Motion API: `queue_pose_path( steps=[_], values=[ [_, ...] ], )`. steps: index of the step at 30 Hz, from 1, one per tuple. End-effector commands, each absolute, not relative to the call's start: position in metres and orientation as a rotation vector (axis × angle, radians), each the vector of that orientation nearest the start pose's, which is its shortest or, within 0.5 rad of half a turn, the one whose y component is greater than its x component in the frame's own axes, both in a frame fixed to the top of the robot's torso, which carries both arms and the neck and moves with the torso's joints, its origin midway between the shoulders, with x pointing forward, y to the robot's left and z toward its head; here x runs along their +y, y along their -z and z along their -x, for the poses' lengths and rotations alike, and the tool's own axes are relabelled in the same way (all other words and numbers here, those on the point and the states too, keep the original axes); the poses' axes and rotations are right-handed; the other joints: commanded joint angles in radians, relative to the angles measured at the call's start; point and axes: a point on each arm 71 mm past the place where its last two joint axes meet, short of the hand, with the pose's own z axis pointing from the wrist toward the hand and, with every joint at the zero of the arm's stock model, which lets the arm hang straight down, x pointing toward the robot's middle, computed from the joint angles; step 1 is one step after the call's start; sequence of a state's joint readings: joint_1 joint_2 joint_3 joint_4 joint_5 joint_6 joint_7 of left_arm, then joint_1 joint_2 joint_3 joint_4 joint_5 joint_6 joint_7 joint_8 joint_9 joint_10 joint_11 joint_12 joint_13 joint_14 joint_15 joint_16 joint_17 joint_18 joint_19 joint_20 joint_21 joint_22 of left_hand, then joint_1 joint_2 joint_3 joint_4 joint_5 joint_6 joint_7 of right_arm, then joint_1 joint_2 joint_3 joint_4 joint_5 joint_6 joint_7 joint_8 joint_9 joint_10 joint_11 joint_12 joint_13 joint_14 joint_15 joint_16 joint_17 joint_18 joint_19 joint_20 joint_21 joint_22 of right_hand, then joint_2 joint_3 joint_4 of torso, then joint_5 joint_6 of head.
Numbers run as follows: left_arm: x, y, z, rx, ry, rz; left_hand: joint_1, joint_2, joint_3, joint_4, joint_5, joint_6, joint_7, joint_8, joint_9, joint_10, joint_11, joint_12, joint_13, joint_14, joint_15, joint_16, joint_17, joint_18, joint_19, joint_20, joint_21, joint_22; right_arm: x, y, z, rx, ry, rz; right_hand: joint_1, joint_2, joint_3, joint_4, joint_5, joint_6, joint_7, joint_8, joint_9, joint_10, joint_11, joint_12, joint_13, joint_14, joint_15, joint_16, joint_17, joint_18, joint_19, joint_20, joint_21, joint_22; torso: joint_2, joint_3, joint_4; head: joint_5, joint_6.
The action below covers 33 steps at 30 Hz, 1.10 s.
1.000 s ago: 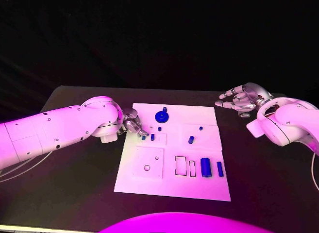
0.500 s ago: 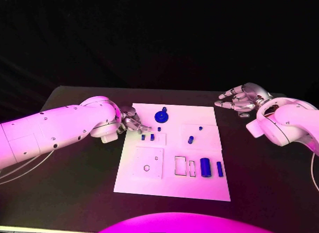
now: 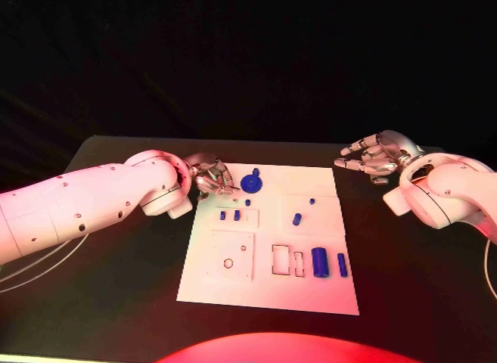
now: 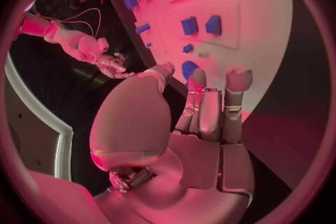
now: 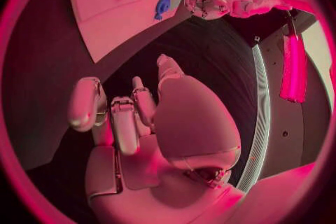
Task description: Assemble the parts on the task board
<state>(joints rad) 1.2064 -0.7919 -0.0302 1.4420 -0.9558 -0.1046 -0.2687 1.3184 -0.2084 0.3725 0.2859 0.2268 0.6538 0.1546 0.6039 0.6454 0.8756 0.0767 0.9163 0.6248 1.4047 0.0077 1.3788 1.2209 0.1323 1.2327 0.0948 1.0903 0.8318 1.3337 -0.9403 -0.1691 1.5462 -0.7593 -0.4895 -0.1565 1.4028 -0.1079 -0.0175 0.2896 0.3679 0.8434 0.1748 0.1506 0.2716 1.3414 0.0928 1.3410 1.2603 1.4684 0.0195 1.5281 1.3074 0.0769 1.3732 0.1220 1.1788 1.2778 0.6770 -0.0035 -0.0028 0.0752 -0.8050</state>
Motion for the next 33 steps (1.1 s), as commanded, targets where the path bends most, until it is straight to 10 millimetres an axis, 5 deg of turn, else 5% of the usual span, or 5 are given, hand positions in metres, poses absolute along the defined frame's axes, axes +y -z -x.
queue_pose_path(
  steps=[1, 5, 10, 33],
  values=[
    [0.189, 0.194, -0.499, 1.864, 0.893, 0.21, 0.062, -0.02, 0.027, -0.003, -0.002, -0.032, 0.008, -0.015, -0.033, -0.048, 0.012, -0.052, -0.054, -0.043, 0.008, -0.029, -0.058, 0.024, -0.033, 0.011, -0.042, -0.05, -0.264, 0.171, -0.492, 1.683, -0.738, -0.607, -0.01, 0.001, -0.003, 0.001, 0.005, 0.006, 0.002, 0.006, -0.001, -0.001, -0.002, 0.004, 0.0, 0.072, -0.005, -0.005, 0.133, 0.016, -0.004, -0.005, -0.006, -0.002, 0.0, -0.0004, -0.0005, 0.0, 0.001],
    [0.18, 0.194, -0.496, 1.821, 0.896, 0.088, 0.127, -0.048, 0.053, -0.011, -0.003, -0.068, 0.019, -0.037, -0.088, -0.122, 0.021, -0.15, -0.145, -0.095, 0.016, -0.07, -0.148, 0.028, -0.05, 0.018, -0.063, -0.073, -0.264, 0.171, -0.492, 1.681, -0.739, -0.606, -0.01, 0.002, -0.003, 0.001, 0.006, 0.006, 0.002, 0.006, -0.001, -0.001, -0.002, 0.004, 0.0, 0.072, -0.005, -0.005, 0.133, 0.016, -0.004, -0.005, -0.006, -0.002, 0.0, -0.0008, 0.0001, -0.001, 0.002],
    [0.172, 0.202, -0.495, 1.812, 0.86, -0.046, 0.147, -0.061, 0.054, -0.012, -0.004, -0.057, 0.019, -0.034, -0.123, -0.14, 0.028, -0.194, -0.2, -0.098, 0.023, -0.068, -0.168, 0.027, -0.048, 0.025, -0.058, -0.066, -0.264, 0.171, -0.492, 1.682, -0.741, -0.605, -0.009, 0.003, -0.002, 0.001, 0.007, 0.006, 0.002, 0.006, -0.001, -0.001, -0.003, 0.003, -0.001, 0.072, -0.005, -0.005, 0.133, 0.016, -0.004, -0.005, -0.006, -0.002, 0.0, -0.0002, 0.0, -0.002, 0.003],
    [0.15, 0.23, -0.5, 1.937, 0.651, -0.272, 0.159, -0.065, 0.044, -0.005, 0.0, 0.019, 0.013, -0.054, -0.215, -0.105, 0.027, -0.22, -0.282, -0.082, 0.022, -0.036, -0.174, 0.018, -0.021, 0.026, -0.01, -0.006, -0.262, 0.173, -0.491, 1.677, -0.746, -0.604, -0.004, 0.006, 0.002, -0.001, 0.015, 0.005, 0.002, 0.006, -0.003, -0.021, -0.003, -0.015, -0.026, 0.065, -0.006, -0.015, 0.107, 0.022, -0.018, -0.005, -0.033, -0.021, 0.002, 0.0, -0.0008, -0.006, 0.002]
  ],
)
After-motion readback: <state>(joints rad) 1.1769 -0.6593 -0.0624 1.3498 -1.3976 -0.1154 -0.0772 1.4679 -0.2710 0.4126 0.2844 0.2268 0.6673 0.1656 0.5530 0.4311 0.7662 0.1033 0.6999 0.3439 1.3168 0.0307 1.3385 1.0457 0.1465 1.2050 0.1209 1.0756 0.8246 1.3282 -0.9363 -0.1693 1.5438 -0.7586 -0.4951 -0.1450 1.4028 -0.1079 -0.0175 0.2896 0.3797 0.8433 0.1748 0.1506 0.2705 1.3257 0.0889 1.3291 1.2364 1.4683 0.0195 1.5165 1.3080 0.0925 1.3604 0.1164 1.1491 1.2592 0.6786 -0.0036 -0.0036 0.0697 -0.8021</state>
